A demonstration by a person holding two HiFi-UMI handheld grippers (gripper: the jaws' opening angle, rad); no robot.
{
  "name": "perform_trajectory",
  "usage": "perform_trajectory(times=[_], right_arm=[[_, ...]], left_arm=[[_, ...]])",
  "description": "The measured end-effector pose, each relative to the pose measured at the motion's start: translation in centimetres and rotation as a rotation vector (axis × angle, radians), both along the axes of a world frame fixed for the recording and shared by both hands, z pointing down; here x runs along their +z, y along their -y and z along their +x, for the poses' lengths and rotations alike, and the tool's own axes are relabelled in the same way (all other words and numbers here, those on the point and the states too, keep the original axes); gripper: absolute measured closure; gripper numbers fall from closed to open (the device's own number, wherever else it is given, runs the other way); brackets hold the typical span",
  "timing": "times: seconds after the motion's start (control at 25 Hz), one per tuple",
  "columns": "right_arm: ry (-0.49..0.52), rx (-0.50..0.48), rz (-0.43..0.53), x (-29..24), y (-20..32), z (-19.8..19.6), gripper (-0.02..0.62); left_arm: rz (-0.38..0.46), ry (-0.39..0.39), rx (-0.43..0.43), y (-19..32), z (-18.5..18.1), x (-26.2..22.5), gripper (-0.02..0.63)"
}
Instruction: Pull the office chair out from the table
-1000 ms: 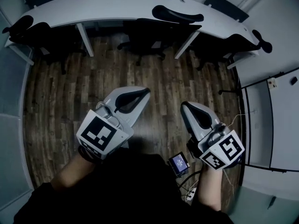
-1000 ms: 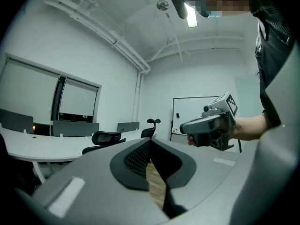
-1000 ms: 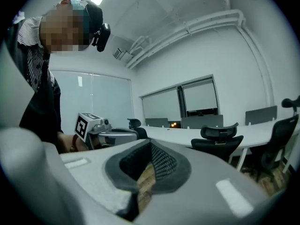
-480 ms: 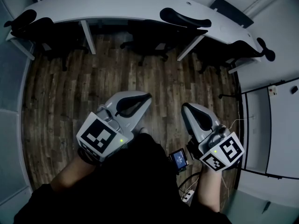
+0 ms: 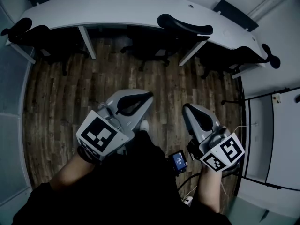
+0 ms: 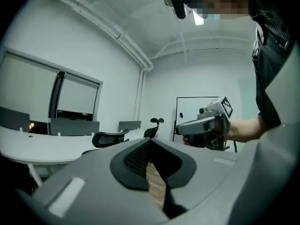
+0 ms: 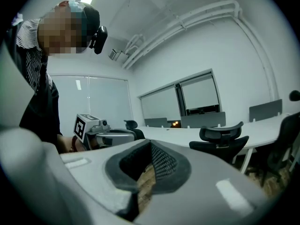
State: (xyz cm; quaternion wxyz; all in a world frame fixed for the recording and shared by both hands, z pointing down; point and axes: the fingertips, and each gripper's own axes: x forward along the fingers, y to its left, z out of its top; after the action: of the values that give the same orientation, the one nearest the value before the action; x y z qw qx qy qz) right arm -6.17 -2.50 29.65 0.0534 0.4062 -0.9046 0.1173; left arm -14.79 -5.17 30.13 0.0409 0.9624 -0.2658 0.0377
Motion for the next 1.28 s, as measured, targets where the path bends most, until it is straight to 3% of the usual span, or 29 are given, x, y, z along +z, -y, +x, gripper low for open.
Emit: perform_trajectory(times=[0.32,0.6,0.76,1.0,1.28], right_arm=[[-0.007,-0.082,0.020,-0.9,8.1,2.6,0.595],[-0.010,-0.132,0.022,-1.4,14.2,6.1,0.595],[0.004,-0.141,0.018,-1.3,17.4,8.5,0.595],[0.035,-0.148,0.005,0.0,21.9,12.8,0.595],[0.050,-0.173,-0.007,0.6,26.5,14.8,0.595]], left_arm=[[-0.020,-0.033,-0.035,8.0,4.3,-1.5,0.606],[-0.057,-0.016,-0.081,14.8,8.1,-2.2,0.606],[-0.049,-0.052,-0.079,17.9,10.6,-2.9,0.606],[-0.037,0.004,-0.089,21.8,14.1,-1.8,0.604],[-0.060,0.028,-0.128,25.5,15.2,-0.6,0.604]])
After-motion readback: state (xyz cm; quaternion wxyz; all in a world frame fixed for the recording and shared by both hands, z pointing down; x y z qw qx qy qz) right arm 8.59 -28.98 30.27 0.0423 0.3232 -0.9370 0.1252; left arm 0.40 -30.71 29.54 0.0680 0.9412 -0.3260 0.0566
